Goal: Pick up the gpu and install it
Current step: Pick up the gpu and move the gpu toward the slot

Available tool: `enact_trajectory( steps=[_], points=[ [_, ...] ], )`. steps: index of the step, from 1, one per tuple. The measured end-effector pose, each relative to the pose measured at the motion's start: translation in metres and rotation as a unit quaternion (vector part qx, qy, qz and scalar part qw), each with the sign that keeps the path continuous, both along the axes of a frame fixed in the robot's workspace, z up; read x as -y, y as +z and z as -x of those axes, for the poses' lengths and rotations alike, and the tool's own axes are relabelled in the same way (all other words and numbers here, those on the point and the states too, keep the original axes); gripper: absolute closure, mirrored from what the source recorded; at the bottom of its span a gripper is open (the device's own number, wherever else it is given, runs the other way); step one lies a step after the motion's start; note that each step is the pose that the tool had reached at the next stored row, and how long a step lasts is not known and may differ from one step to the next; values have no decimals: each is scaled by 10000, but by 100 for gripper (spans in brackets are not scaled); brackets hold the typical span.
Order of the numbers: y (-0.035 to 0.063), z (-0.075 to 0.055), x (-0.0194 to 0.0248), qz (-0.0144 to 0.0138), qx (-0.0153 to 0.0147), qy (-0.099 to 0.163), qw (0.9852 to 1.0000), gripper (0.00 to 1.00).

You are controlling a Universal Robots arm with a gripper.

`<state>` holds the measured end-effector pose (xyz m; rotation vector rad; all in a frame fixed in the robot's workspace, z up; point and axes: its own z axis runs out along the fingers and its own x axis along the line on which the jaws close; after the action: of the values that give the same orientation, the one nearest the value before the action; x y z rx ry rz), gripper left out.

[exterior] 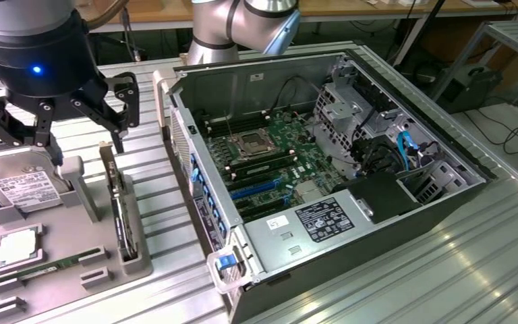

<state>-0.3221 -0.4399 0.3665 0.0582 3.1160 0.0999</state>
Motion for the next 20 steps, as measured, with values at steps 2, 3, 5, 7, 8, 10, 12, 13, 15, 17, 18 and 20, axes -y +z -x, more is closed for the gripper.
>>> enact_trajectory(
  steps=[2, 3, 5, 7, 8, 10, 12, 13, 15, 17, 18, 20],
  points=[
    [-17, 0, 15, -1, 1, 3, 10000, 28],
    [-29, 0, 23, -1, 1, 6, 10000, 28],
    [-58, 0, 38, -1, 0, 13, 10000, 28],
    [-96, 0, 69, -1, 1, 28, 10000, 28],
    [-105, 0, 73, -1, 1, 45, 10000, 28],
    [-124, 0, 83, -1, 0, 89, 10000, 28],
    [-154, 0, 93, -1, 0, 102, 9999, 28],
    [-172, 0, 101, -1, 0, 106, 9999, 28],
    [-204, 1, 115, -1, 0, 154, 9999, 28],
    [-230, 1, 119, -1, 0, 161, 9999, 28],
    [-243, 1, 121, -1, 0, 161, 9999, 28],
    [-269, 0, 124, -1, 0, 161, 9999, 28]
  ],
)
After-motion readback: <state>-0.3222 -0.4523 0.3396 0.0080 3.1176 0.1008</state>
